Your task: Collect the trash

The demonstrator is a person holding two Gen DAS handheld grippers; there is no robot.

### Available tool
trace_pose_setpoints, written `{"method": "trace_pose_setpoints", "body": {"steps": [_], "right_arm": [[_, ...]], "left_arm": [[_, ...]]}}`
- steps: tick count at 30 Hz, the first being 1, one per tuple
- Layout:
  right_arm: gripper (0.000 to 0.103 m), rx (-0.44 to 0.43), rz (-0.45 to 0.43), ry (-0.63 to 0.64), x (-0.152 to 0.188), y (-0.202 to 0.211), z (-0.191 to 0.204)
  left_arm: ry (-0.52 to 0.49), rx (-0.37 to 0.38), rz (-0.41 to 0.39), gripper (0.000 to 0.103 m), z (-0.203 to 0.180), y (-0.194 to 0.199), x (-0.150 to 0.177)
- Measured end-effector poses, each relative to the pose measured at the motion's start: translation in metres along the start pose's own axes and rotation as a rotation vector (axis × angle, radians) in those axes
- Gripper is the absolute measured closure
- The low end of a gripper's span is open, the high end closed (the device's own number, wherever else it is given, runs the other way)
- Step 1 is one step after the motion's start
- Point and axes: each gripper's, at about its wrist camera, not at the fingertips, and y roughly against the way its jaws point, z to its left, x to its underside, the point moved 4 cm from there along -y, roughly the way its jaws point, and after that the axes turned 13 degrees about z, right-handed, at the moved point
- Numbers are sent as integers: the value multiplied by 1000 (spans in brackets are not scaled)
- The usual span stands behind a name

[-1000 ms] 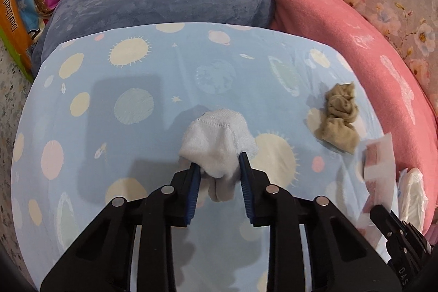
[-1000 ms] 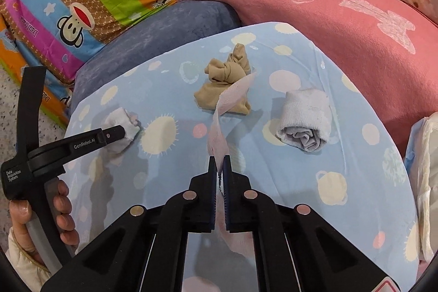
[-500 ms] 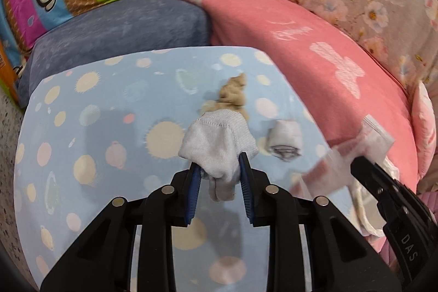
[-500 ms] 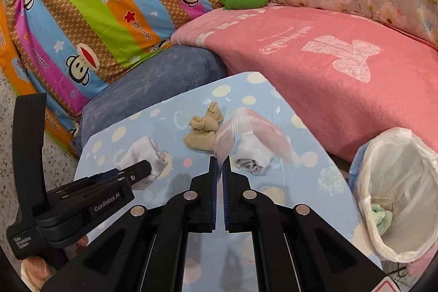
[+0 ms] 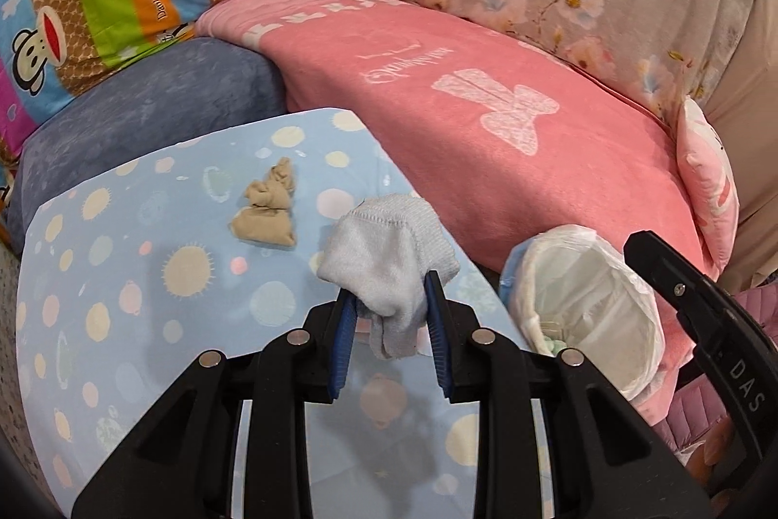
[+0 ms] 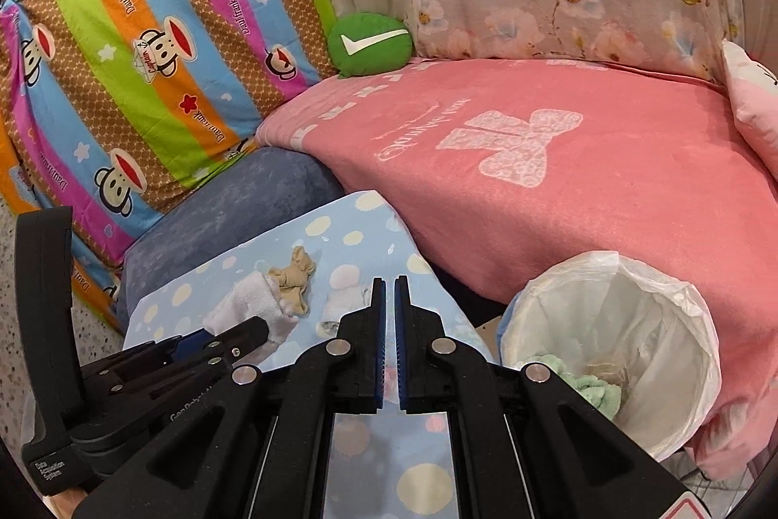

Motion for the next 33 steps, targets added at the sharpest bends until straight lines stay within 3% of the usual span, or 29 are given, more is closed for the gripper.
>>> {"method": "trace_pose_setpoints", "body": {"steps": [3,7,11,17,28,30,31,33], "right_arm": [[93,-1,32,-22,8,-8,-12],[77,-20,104,-23,24,-34,-13],[49,-22,161,2,39,-69,4],[42,-30,244,7,55,-124,22],[42,-15,347,-46,65,-196,28],[51,-19,360,-49,67,-200,27],[62,-17,369,-48,69,-203,27],[69,-8,361,-40,70,-204,27]], "left_arm": [[-2,1,-1,77,-5,0,4],[27,-19,15,76,8,-7,10],[88,-50,48,76,40,-19,17],[149,-102,74,76,86,-30,28],[186,-122,116,76,122,-54,33],[184,-119,122,76,122,-58,34],[183,-117,127,76,121,-60,34],[182,-111,133,76,120,-62,35]]}}
